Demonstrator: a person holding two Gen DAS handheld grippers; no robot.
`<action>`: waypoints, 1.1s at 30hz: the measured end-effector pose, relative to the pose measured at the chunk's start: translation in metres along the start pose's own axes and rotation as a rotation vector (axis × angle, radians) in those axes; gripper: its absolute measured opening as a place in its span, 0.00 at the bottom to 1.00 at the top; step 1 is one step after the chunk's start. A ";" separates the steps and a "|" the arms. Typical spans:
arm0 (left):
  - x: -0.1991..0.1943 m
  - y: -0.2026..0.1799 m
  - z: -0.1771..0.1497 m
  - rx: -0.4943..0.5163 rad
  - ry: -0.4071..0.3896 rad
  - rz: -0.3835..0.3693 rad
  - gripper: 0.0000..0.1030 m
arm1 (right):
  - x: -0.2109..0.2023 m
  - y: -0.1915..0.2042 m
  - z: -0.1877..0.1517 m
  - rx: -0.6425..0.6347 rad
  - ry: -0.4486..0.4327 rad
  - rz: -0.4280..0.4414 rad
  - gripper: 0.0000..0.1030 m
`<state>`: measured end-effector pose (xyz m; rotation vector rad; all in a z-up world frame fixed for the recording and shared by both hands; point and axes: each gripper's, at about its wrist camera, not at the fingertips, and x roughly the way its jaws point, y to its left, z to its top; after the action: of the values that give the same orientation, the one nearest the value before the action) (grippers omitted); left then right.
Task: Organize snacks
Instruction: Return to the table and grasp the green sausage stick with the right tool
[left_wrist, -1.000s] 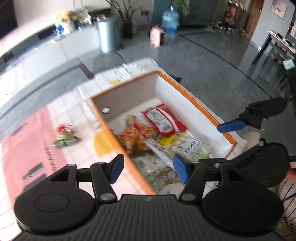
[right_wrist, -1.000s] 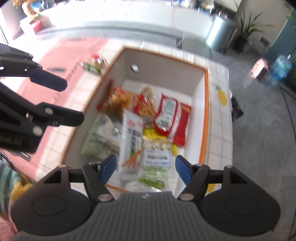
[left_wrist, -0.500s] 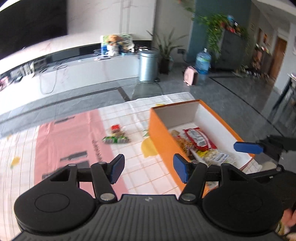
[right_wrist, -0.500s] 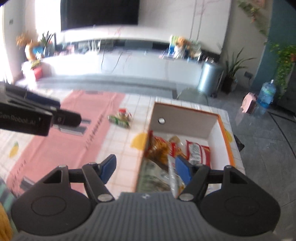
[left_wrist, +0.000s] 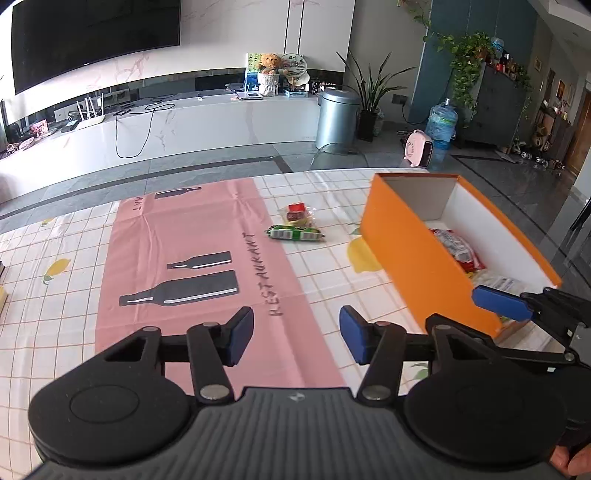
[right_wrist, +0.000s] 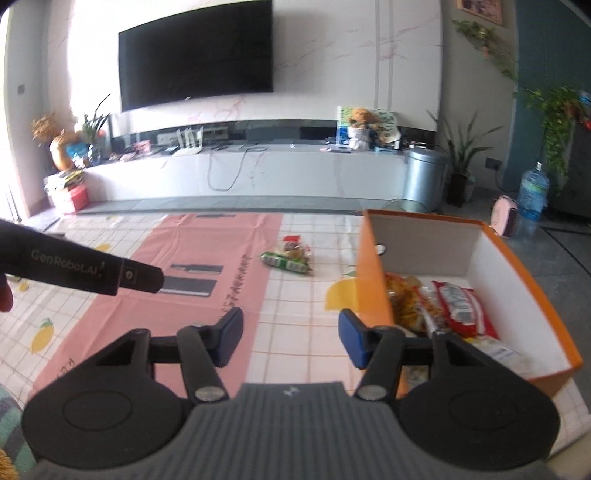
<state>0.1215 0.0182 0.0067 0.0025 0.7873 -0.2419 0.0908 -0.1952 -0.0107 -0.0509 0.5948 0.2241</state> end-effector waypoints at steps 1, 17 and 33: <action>0.004 0.003 0.000 0.001 0.002 0.000 0.60 | 0.006 0.002 0.000 -0.009 0.009 0.005 0.53; 0.101 0.037 0.038 0.035 0.054 -0.033 0.53 | 0.136 0.008 0.025 -0.053 0.081 -0.011 0.49; 0.192 0.085 0.058 -0.009 0.159 -0.021 0.54 | 0.307 0.006 0.055 -0.149 0.178 -0.042 0.68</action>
<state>0.3115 0.0546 -0.0946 0.0046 0.9471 -0.2599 0.3666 -0.1236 -0.1374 -0.2292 0.7527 0.2237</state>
